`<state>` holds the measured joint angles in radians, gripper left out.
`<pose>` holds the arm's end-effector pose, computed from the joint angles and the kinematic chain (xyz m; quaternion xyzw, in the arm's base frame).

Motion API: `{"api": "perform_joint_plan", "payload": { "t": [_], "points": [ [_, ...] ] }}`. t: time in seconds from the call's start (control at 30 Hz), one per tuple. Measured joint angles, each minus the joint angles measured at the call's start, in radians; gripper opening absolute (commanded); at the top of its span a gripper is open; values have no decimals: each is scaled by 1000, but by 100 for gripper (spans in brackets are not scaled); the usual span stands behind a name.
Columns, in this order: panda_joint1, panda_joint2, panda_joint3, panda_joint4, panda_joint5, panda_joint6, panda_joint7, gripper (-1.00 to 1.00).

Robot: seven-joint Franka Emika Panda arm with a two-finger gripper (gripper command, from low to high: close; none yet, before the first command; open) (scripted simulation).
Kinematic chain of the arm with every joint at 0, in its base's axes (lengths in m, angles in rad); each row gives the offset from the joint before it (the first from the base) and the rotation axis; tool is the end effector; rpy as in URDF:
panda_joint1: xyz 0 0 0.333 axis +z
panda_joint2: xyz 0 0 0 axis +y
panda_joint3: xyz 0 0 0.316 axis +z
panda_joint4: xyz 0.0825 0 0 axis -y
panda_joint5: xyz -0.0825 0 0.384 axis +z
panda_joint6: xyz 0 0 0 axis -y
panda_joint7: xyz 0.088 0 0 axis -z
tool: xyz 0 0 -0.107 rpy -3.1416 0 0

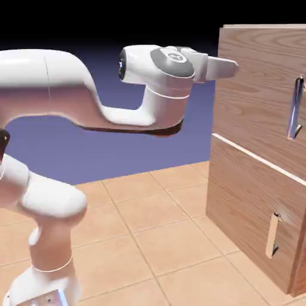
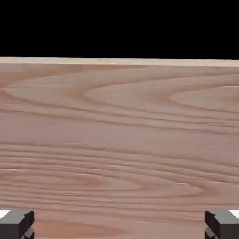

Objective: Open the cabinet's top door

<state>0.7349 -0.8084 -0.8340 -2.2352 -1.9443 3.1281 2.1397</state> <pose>0.3877 -0.0772 0.6561 -0.6839 0.2351 -0.6280 0.2876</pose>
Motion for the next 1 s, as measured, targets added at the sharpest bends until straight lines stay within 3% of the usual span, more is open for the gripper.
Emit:
{"api": "perform_joint_plan", "payload": {
  "t": [0.73,0.93,0.97,1.0],
  "points": [
    [354,-117,-409,282,-953,45,685,0],
    [538,-79,-520,420,-953,34,684,0],
    [540,-79,-521,422,-953,34,684,-100],
    [540,-79,-521,422,-953,34,684,-100]
  ]
}}
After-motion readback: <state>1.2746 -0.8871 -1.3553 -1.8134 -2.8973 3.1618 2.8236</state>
